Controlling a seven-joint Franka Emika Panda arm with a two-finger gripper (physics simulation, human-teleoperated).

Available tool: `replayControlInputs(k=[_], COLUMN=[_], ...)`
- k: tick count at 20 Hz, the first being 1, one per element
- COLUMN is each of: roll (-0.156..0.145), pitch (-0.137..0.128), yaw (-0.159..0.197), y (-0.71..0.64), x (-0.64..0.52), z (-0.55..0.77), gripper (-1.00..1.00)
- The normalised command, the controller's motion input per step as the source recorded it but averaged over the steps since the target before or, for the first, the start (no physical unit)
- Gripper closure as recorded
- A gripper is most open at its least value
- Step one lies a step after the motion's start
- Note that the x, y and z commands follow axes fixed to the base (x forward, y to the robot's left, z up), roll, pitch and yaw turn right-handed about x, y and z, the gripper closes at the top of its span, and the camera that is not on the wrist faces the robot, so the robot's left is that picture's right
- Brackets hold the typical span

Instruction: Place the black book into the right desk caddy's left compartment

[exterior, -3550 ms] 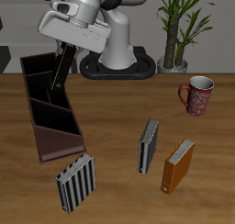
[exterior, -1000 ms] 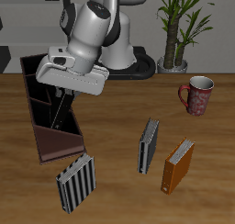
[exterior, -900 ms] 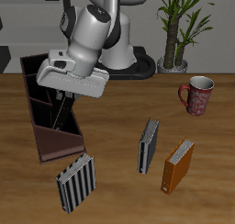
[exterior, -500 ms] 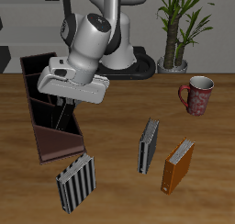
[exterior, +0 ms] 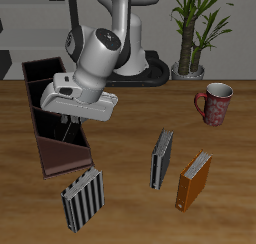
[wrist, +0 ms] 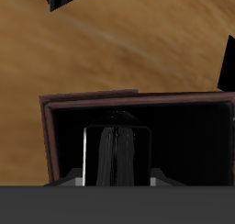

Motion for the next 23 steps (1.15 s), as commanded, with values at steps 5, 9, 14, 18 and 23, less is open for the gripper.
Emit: replayControlInputs(k=[5, 9, 14, 18, 23], roll=[-0.001, -0.029, 0.001, 0.033, 0.041], pitch=[0.045, 0.066, 0.002, 0.030, -0.029], yaw=[-0.004, -0.025, -0.017, -0.040, -0.004], y=[-0.01, -0.09, 0.06, 0.04, 0.08], x=[0.03, 0.01, -0.11, -0.07, -0.10], z=[-0.20, -0.10, 0.12, 0.15, 0.23], gripper=[1.00, -1.00, -1.00, -1.00, -1.00])
